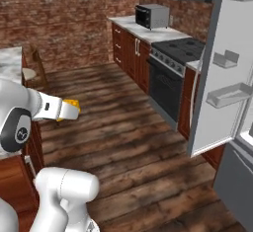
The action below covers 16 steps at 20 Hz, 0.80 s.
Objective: Pick the cheese from the fridge and the cheese grater from the cabinet and place them next to the salad bowl.
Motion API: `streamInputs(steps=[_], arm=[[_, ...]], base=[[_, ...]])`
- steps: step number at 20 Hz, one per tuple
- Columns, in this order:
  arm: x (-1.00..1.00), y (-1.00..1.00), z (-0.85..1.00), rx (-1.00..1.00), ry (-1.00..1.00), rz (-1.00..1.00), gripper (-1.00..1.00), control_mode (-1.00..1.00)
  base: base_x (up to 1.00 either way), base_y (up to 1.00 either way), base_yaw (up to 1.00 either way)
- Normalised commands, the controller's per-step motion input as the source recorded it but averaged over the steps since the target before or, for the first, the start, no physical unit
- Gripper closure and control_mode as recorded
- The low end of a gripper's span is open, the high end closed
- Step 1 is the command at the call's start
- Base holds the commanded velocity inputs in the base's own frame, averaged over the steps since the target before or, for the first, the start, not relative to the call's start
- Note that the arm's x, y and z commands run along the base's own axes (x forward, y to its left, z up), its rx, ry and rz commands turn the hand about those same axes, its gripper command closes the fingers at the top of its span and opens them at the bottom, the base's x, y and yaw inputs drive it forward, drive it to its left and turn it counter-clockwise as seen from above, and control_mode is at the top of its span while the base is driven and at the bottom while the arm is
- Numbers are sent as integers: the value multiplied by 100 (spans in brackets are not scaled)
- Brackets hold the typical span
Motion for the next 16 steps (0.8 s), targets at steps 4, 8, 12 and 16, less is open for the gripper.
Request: streamInputs(steps=[4, 8, 12, 16], arm=[[0, 0, 0, 0, 0, 0, 100, 100], [0, 0, 0, 0, 0, 0, 100, 100], [0, 0, 0, 0, 0, 0, 100, 100], [0, 0, 0, 0, 0, 0, 100, 100]], base=[[0, 1, 26], [0, 0, 23], [-4, 24, 41], [-26, 43, 49]])
